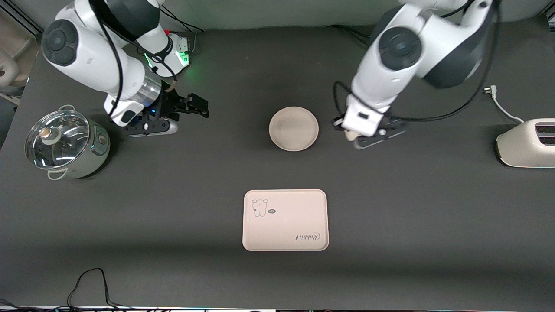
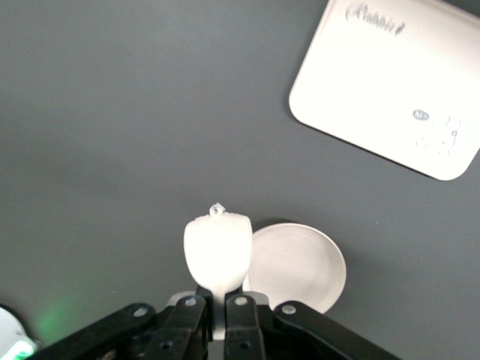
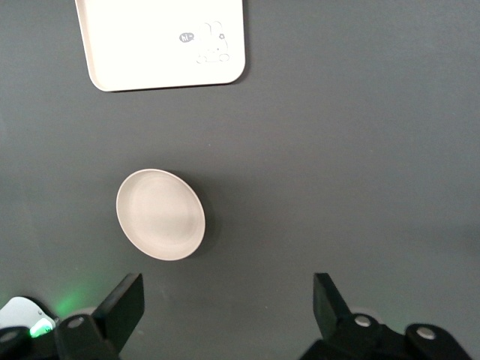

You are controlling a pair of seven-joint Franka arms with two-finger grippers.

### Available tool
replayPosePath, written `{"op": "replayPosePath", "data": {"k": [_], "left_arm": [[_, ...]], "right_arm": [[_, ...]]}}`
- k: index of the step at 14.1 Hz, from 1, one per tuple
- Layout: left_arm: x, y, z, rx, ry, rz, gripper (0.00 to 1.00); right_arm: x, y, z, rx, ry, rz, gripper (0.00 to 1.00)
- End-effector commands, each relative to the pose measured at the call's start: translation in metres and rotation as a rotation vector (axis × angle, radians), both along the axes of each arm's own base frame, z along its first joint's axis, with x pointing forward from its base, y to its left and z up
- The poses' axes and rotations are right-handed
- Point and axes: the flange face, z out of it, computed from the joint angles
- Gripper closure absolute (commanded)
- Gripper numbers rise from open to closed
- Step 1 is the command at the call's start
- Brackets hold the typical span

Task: Place bun in plate and plate on tray
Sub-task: 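Lift the bun with the left gripper while the right gripper advances, then carry the bun over the white plate with the left gripper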

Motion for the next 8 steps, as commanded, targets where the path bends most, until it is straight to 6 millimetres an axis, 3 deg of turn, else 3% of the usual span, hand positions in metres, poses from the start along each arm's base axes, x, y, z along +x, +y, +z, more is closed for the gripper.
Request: {"op": "replayPosePath", "data": {"k": [1,8], "left_arm": [[-0.003,-0.031,-0.037,0.021,0.025,0.038,1.0],[-0.041,-0.081,-0.18,0.01,0.036,0.136,1.0]], "right_arm": [[-0.009,0.027,-0.021,0.032,-0.035,-0.041,0.0],[-0.03,0.077,-0.085,0.003,-0.028,-0.022,0.0]]}}
